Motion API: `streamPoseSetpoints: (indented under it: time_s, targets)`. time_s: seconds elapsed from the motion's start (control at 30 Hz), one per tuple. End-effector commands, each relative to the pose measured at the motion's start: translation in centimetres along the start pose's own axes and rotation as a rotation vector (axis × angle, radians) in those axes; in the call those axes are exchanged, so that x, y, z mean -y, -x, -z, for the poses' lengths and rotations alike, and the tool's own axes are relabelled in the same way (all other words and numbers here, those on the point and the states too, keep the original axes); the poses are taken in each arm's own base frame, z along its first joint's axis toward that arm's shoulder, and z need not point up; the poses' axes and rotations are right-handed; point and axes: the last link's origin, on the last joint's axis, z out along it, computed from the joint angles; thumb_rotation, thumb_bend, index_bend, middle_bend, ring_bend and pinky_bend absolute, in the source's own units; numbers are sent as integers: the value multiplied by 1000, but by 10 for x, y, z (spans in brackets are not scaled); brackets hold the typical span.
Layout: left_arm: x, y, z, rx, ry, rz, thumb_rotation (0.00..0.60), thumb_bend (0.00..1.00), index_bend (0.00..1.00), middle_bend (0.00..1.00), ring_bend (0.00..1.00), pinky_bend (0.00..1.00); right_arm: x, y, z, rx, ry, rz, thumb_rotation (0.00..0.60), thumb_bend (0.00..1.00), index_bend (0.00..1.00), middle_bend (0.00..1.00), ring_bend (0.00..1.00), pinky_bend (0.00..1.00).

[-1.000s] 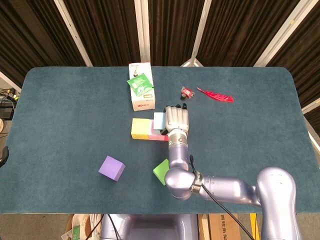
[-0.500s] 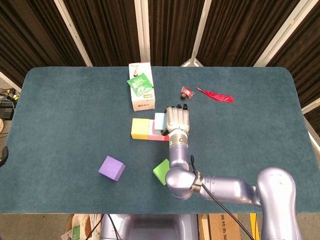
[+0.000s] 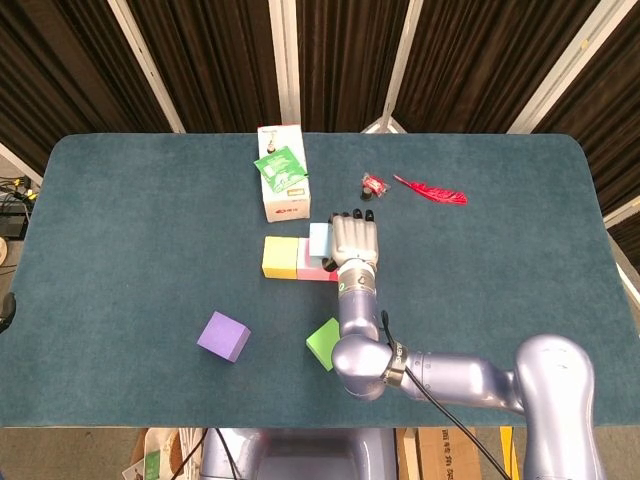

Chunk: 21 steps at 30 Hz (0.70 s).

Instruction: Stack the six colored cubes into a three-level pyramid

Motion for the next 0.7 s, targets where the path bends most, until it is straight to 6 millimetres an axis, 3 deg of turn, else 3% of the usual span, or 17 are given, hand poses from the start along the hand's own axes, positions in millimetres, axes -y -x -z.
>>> streamPoseSetpoints:
  time_s: [0.03,0.7]
  targets:
    - [0,0,0,0,-1,0,600,408,219,70,0,0,0,0,1,5,-2,7,600,336,237,204,72,0]
    - [0,0,0,-2,-4,2,600,408,213,70,0,0,3,-1,7,21,-24,17,600,336,210,186,40,0]
